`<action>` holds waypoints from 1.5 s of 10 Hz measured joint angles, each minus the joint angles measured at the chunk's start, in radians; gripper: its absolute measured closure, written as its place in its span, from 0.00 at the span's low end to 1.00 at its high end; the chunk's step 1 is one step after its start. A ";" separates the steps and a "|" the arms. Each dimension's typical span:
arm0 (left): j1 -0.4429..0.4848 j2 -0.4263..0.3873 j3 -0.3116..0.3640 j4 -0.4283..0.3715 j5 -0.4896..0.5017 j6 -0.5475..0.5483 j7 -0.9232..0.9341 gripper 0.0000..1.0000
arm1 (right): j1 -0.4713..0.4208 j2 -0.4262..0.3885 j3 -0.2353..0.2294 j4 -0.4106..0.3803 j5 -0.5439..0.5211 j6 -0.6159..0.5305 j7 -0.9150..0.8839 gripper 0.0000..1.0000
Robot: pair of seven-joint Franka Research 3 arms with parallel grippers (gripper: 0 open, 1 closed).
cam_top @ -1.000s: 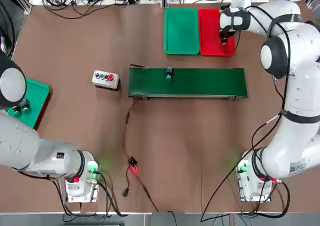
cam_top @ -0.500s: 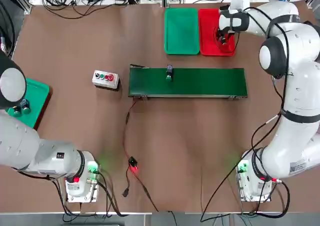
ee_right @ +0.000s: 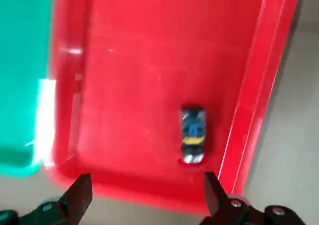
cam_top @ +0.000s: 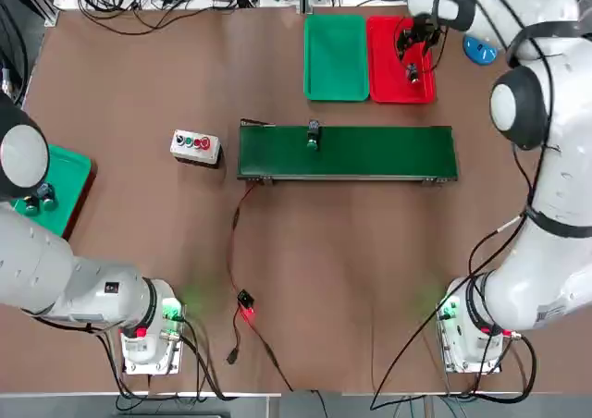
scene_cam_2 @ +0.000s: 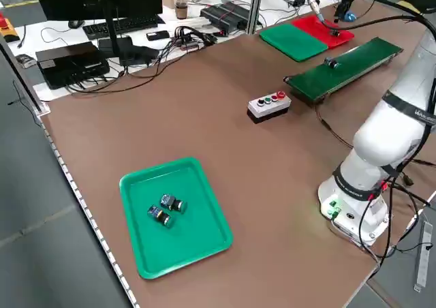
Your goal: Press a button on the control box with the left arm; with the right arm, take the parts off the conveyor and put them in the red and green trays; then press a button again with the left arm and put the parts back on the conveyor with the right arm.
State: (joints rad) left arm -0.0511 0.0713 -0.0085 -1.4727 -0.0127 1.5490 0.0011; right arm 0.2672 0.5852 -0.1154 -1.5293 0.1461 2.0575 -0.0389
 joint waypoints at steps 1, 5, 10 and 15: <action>0.000 0.001 0.000 0.000 0.000 0.000 0.000 0.00 | 0.005 -0.056 0.018 0.001 0.009 -0.067 0.060 0.01; 0.000 0.003 0.000 0.000 0.000 0.000 0.000 0.00 | 0.162 -0.166 0.055 -0.003 0.014 -0.193 0.507 0.01; 0.000 0.004 0.000 0.000 0.000 0.000 0.001 0.00 | 0.413 -0.150 0.058 -0.039 0.014 -0.011 0.923 0.01; -0.001 0.004 0.000 0.000 0.000 0.000 0.001 0.00 | 0.522 -0.051 0.058 -0.144 0.014 0.244 0.995 0.01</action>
State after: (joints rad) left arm -0.0523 0.0751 -0.0086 -1.4725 -0.0127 1.5490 0.0024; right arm 0.7896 0.5346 -0.0576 -1.6730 0.1597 2.3010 0.9564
